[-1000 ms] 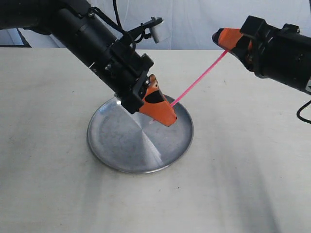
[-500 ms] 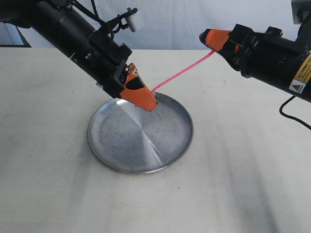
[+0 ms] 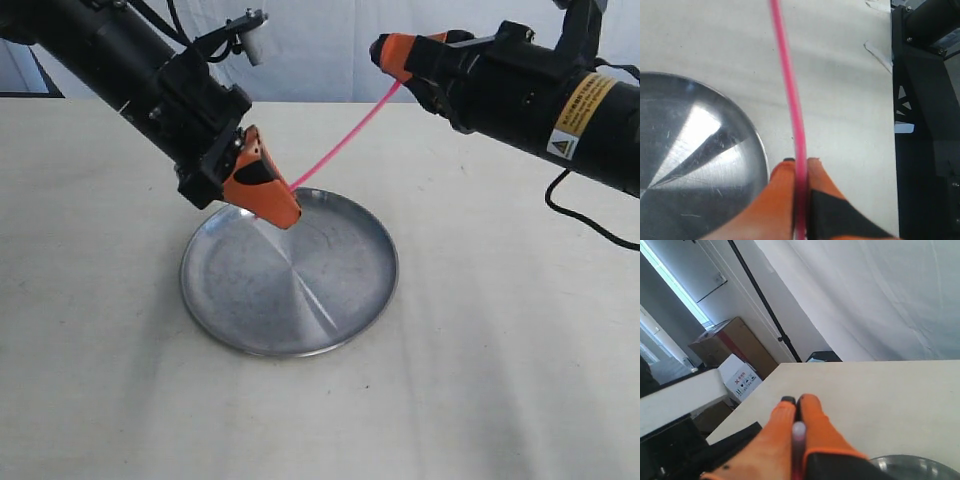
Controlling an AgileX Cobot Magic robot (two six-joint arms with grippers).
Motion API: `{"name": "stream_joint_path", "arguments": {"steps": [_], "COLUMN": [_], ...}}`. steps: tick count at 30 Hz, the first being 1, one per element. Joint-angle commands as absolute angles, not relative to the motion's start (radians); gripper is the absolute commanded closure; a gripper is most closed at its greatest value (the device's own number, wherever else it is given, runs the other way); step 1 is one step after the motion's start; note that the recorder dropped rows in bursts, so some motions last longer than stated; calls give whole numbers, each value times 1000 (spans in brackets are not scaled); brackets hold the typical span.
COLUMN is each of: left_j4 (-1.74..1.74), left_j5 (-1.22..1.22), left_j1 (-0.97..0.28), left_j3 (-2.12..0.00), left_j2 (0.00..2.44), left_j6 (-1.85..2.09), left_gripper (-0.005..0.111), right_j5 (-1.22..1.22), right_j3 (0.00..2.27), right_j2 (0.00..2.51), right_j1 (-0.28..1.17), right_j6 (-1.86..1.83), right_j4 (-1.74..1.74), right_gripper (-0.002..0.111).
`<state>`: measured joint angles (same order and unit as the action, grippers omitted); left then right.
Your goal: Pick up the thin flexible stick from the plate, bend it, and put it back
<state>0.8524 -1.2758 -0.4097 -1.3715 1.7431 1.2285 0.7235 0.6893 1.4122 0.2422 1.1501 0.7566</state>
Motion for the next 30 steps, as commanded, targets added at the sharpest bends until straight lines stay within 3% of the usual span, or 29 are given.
{"name": "stream_joint_path", "arguments": {"steps": [1,30], "left_j4": [1056,1013], "left_j5": [-1221,-1057], "left_j1": [-412,-412], "left_j3": [-1382,-1382], "left_j2": [1704,1704], "left_j6": [1280,1175], "left_gripper": [107,107], "right_j5": [705,731], "right_j3": [678,678], "right_j2": [1462,1511], "right_j1": [269,269], "right_j6": [1132,1133], "right_j4": [877,1032], "right_gripper": [109,109]}}
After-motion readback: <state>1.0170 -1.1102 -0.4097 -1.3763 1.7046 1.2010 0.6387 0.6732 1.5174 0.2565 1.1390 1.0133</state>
